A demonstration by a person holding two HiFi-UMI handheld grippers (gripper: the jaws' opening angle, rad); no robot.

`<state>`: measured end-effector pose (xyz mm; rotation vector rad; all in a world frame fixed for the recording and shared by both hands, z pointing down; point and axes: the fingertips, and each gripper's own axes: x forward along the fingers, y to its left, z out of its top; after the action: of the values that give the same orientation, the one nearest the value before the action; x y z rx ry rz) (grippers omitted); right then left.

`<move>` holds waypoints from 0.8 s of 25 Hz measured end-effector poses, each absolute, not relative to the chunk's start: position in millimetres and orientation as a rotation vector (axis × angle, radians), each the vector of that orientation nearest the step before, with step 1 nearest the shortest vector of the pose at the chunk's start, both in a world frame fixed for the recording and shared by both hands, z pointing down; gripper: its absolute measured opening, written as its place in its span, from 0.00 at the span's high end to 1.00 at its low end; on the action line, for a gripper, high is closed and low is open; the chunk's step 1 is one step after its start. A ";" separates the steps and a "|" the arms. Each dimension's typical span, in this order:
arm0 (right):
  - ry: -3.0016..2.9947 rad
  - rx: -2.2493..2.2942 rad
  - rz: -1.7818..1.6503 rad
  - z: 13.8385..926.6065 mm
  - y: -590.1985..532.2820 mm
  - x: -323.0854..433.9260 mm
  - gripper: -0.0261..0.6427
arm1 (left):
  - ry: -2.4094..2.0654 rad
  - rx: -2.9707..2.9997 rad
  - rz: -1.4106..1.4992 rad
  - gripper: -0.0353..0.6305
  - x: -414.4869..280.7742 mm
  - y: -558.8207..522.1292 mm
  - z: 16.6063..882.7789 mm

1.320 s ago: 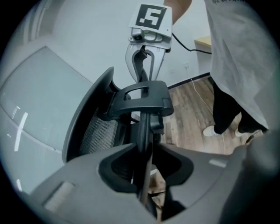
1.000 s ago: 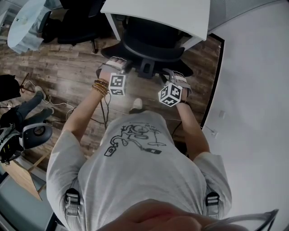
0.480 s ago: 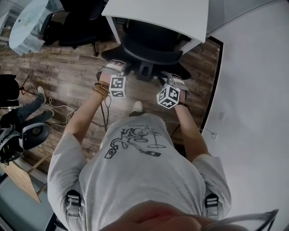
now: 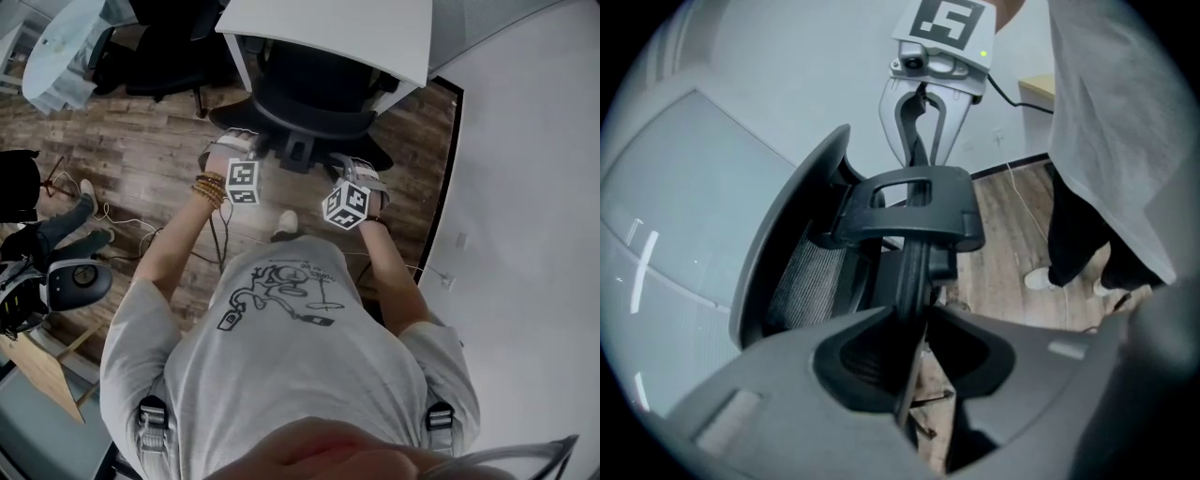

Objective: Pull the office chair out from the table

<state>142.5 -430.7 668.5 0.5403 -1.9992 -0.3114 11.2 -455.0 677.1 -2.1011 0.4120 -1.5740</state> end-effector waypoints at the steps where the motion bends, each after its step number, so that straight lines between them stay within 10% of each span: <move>1: -1.997 0.540 -0.313 668.7 -426.7 140.3 0.80 | 0.413 -2.102 -1.576 0.79 8.9 -450.8 677.2; 20: -1.959 0.560 -0.293 674.4 -353.6 125.4 0.80 | 0.411 -2.121 -1.557 0.79 -6.4 -376.2 681.8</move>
<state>125.4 -353.6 674.4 0.5598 -1.9589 -0.2933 -6.4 -376.2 681.8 -2.1213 0.4113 -1.5574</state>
